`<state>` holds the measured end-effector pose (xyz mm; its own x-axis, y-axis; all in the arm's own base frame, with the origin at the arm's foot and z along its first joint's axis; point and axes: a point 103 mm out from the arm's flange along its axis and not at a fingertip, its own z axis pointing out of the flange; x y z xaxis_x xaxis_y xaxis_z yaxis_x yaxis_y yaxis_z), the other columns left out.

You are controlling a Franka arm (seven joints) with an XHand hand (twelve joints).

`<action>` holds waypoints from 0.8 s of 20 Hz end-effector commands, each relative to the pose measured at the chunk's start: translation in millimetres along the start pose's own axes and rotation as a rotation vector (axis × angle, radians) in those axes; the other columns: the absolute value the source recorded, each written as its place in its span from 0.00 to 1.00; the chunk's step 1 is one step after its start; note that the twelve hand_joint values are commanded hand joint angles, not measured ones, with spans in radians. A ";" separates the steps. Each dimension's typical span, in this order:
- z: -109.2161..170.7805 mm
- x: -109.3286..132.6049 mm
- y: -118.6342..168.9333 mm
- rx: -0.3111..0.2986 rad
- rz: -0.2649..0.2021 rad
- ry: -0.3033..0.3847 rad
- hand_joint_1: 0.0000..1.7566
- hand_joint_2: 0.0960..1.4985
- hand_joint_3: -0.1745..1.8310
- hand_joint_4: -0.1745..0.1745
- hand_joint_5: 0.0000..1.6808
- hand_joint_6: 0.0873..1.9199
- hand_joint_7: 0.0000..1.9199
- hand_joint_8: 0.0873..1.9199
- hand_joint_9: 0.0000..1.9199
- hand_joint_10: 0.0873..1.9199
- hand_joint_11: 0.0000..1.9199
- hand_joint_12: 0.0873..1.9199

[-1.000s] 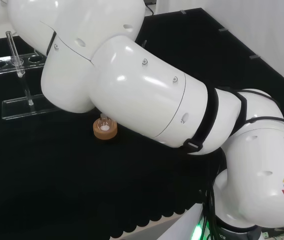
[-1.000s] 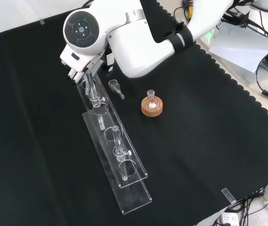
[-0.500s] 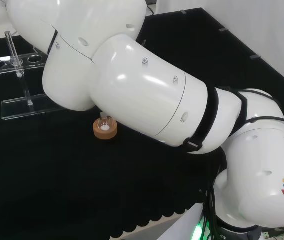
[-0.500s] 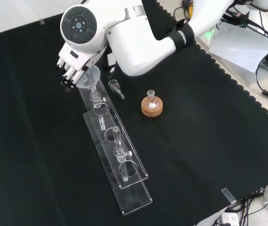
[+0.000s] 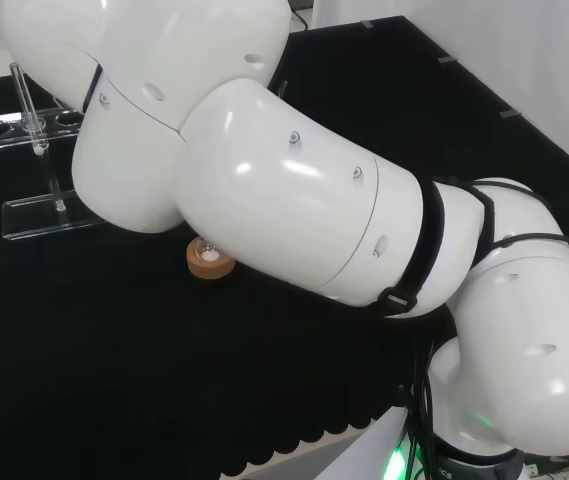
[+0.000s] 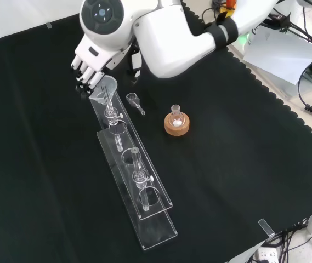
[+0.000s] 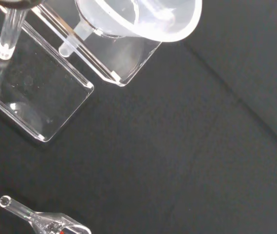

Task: Put the funnel back on the funnel stand.

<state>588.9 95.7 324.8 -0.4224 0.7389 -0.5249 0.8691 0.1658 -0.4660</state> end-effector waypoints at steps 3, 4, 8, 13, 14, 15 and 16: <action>-15.5 -6.7 -45.7 -0.046 0.056 0.044 0.38 0.35 0.36 0.38 0.17 0.00 0.09 0.31 0.38 0.00 0.28 0.66; -16.6 -8.5 -52.3 -0.051 0.065 0.054 0.38 0.35 0.36 0.38 0.17 0.00 0.10 0.31 0.39 0.00 0.28 0.66; -18.0 -18.4 -79.4 -0.071 0.103 0.119 0.38 0.35 0.36 0.38 0.18 0.00 0.11 0.32 0.39 0.00 0.28 0.66; -10.3 -26.0 -111.9 -0.104 0.142 0.203 0.39 0.36 0.36 0.38 0.19 0.00 0.13 0.32 0.41 0.00 0.28 0.66; -7.4 -26.9 -118.6 -0.111 0.148 0.222 0.40 0.37 0.36 0.38 0.20 0.00 0.13 0.32 0.41 0.00 0.28 0.66; -4.2 -27.9 -125.8 -0.119 0.155 0.241 0.40 0.37 0.36 0.38 0.20 0.00 0.14 0.32 0.41 0.00 0.28 0.66; -0.9 -28.8 -132.8 -0.128 0.162 0.260 0.40 0.37 0.36 0.38 0.20 0.00 0.14 0.32 0.42 0.00 0.28 0.66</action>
<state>521.9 70.0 390.0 -0.2743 0.8372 -0.4731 0.9312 0.1084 -0.3480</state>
